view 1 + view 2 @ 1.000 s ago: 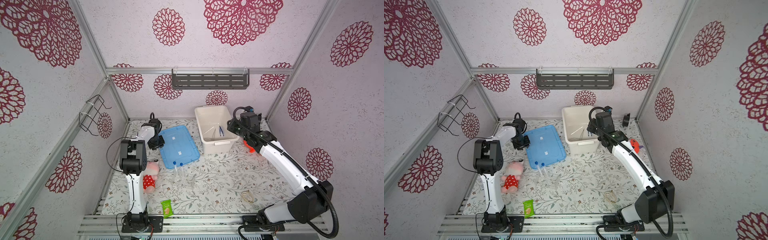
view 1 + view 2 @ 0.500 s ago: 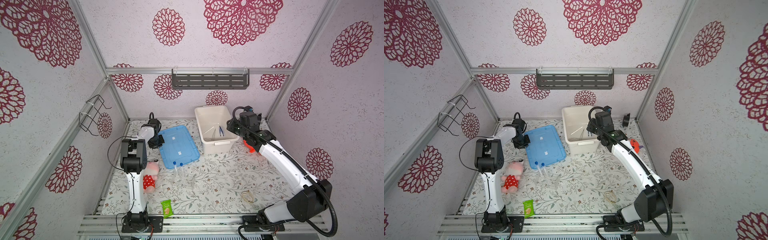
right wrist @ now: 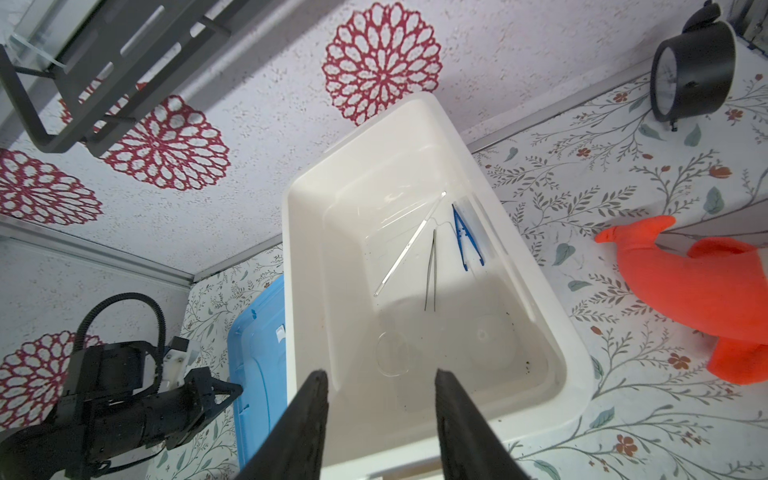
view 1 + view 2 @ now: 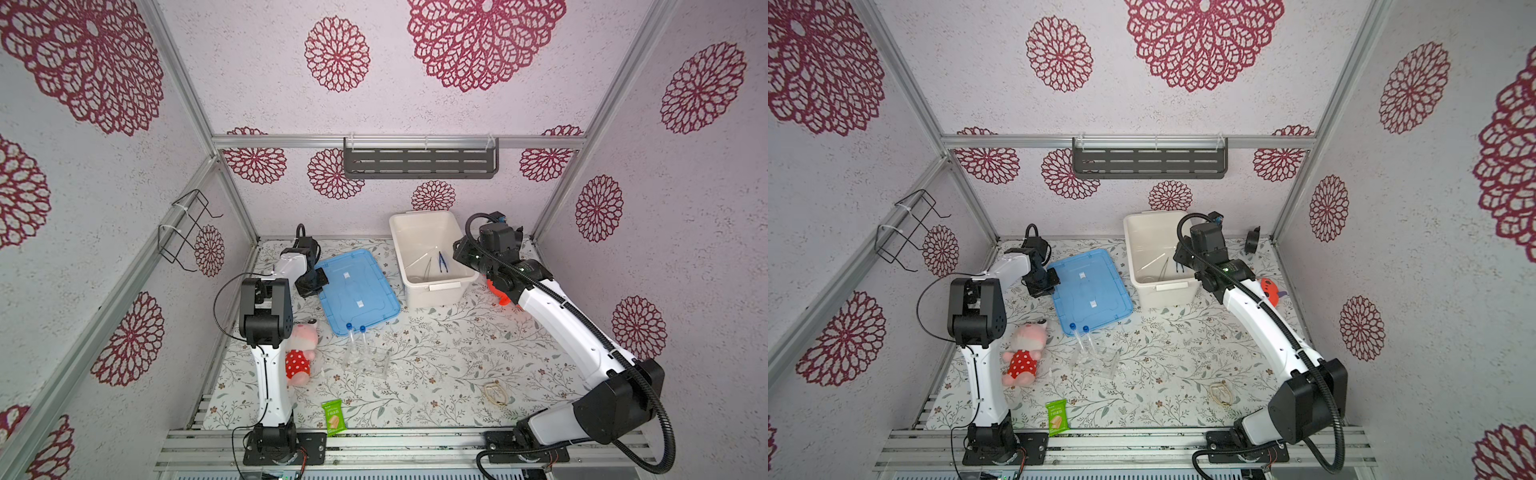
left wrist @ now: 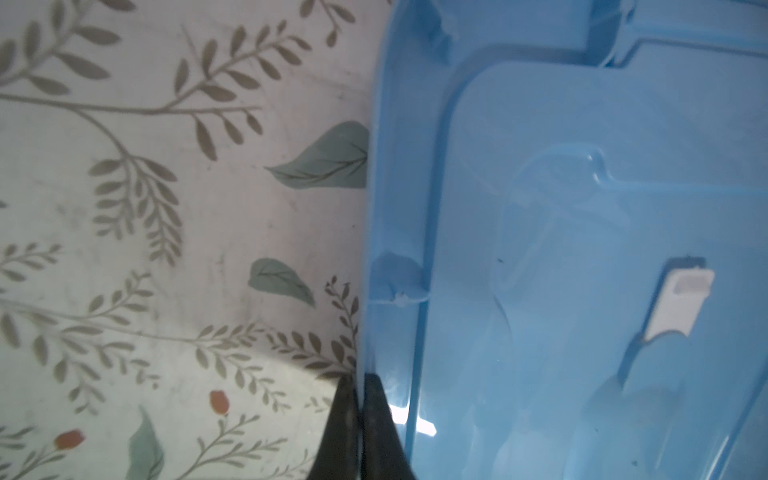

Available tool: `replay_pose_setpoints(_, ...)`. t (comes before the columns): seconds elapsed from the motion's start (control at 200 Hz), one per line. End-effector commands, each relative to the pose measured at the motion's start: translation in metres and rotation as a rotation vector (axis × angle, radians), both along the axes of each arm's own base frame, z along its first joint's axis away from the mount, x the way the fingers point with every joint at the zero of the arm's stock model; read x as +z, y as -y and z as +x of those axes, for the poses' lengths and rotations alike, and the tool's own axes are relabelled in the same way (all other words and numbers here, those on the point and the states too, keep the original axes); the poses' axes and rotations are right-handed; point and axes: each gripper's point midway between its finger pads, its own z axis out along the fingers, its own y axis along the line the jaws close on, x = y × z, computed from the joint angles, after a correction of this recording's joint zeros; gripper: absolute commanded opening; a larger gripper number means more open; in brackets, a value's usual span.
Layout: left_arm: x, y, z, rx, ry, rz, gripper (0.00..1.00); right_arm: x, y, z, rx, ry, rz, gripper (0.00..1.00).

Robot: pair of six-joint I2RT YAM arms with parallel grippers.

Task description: Organize the chemistry lab equipment

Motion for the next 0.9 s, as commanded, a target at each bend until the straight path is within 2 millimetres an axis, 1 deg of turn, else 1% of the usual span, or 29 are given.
replay_pose_setpoints(0.0,0.058,-0.013,0.013,0.108,0.122,-0.065,0.01,0.023,-0.003,-0.003,0.042,0.041,-0.042,0.48)
replay_pose_setpoints(0.055,0.071,-0.013,0.016,0.124,0.15,-0.094,0.0,0.023,-0.008,-0.003,0.075,0.034,-0.049,0.49)
replay_pose_setpoints(0.205,0.095,-0.011,0.017,0.176,0.191,-0.169,0.0,0.021,-0.026,-0.004,0.143,0.023,-0.026,0.49)
replay_pose_setpoints(0.33,0.112,-0.006,0.016,0.197,0.212,-0.222,0.0,0.023,-0.046,-0.006,0.216,0.031,0.009,0.51)
replay_pose_setpoints(0.395,0.123,-0.001,0.017,0.201,0.229,-0.26,0.0,0.021,-0.056,-0.006,0.247,0.016,0.046,0.54)
replay_pose_setpoints(0.53,0.145,0.006,0.016,0.214,0.269,-0.333,0.0,0.015,-0.09,-0.007,0.339,-0.045,0.169,0.57)
replay_pose_setpoints(0.585,0.146,0.007,0.017,0.227,0.27,-0.356,0.0,0.015,-0.105,-0.01,0.373,-0.059,0.21,0.59)
replay_pose_setpoints(0.59,0.155,0.007,0.016,0.225,0.287,-0.359,0.0,0.015,-0.107,-0.01,0.375,-0.06,0.213,0.59)
replay_pose_setpoints(0.605,0.164,0.007,0.014,0.226,0.306,-0.366,0.0,0.014,-0.11,-0.011,0.381,-0.063,0.221,0.6)
replay_pose_setpoints(0.675,0.175,0.008,0.012,0.241,0.325,-0.395,0.0,0.012,-0.13,-0.015,0.417,-0.066,0.247,0.62)
replay_pose_setpoints(0.811,0.195,0.006,0.008,0.278,0.377,-0.47,0.0,-0.001,-0.158,-0.019,0.478,-0.113,0.317,0.65)
replay_pose_setpoints(0.896,0.206,0.004,0.004,0.302,0.41,-0.496,0.0,-0.01,-0.17,-0.017,0.496,-0.159,0.35,0.65)
